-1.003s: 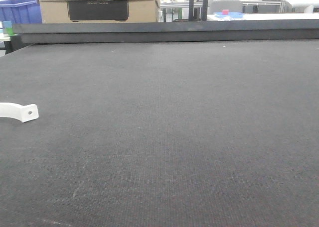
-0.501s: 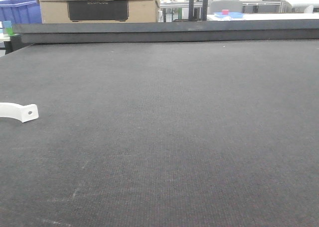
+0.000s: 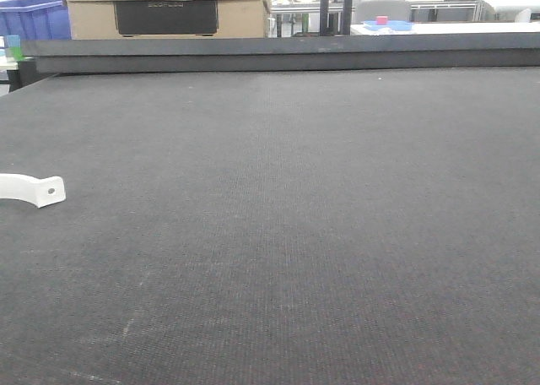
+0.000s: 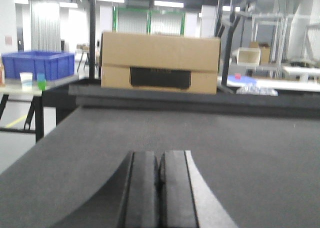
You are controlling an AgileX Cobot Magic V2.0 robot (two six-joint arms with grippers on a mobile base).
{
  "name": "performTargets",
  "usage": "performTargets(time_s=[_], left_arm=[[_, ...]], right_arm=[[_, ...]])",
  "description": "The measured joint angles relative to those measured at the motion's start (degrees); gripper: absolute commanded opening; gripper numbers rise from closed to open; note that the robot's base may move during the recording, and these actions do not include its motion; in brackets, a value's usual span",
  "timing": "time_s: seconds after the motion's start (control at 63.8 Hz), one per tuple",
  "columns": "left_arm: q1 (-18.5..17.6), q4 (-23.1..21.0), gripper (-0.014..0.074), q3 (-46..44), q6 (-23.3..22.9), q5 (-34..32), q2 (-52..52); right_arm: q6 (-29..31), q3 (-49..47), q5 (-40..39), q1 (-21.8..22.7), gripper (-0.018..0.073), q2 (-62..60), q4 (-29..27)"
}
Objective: Grab PVC pipe and place in blue bin
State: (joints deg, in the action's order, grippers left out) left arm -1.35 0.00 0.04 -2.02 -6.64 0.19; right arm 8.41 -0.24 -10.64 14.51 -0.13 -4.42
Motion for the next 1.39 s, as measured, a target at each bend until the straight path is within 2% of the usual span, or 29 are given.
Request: performTargets(time_s=[0.094, 0.235, 0.36, 0.439, 0.642, 0.83, 0.956, 1.097, 1.394], left_arm=[[0.0, 1.0, -0.0111, -3.9, 0.0, 4.1, 0.0], [0.0, 5.1, -0.0111, -16.0, 0.0, 13.3, 0.0], [0.0, 6.3, -0.0111, -27.3, 0.1, 21.1, 4.1], [0.0, 6.0, -0.0111, -33.5, 0.1, 26.5, 8.3], [0.0, 1.8, -0.0111, -48.4, 0.1, 42.6, 22.7], [0.0, 0.0, -0.0111, -55.8, 0.1, 55.6, 35.4], [0.0, 0.0, -0.0111, -56.2, 0.2, 58.6, 43.6], [0.0, 0.0, -0.0111, -56.2, 0.2, 58.7, 51.6], [0.0, -0.4, -0.0111, -56.2, 0.2, 58.8, 61.5]], right_arm=[[0.0, -5.3, 4.3, 0.0, -0.0168, 0.0, -0.5], [0.0, -17.8, 13.9, 0.0, -0.0168, 0.1, -0.5], [0.0, -25.8, 18.3, 0.0, -0.0168, 3.3, -0.5], [0.0, -29.5, 22.4, 0.0, -0.0168, 6.6, -0.5], [0.0, -39.3, 36.4, 0.0, -0.0168, 17.3, -0.5], [0.0, -40.8, 43.8, 0.0, -0.0168, 25.1, -0.5], [0.0, -40.8, 46.4, 0.0, -0.0168, 28.5, -0.5], [0.0, -40.8, 46.7, 0.0, -0.0168, 30.0, -2.3], [0.0, -38.1, 44.6, 0.0, -0.0168, 30.4, -3.8]])
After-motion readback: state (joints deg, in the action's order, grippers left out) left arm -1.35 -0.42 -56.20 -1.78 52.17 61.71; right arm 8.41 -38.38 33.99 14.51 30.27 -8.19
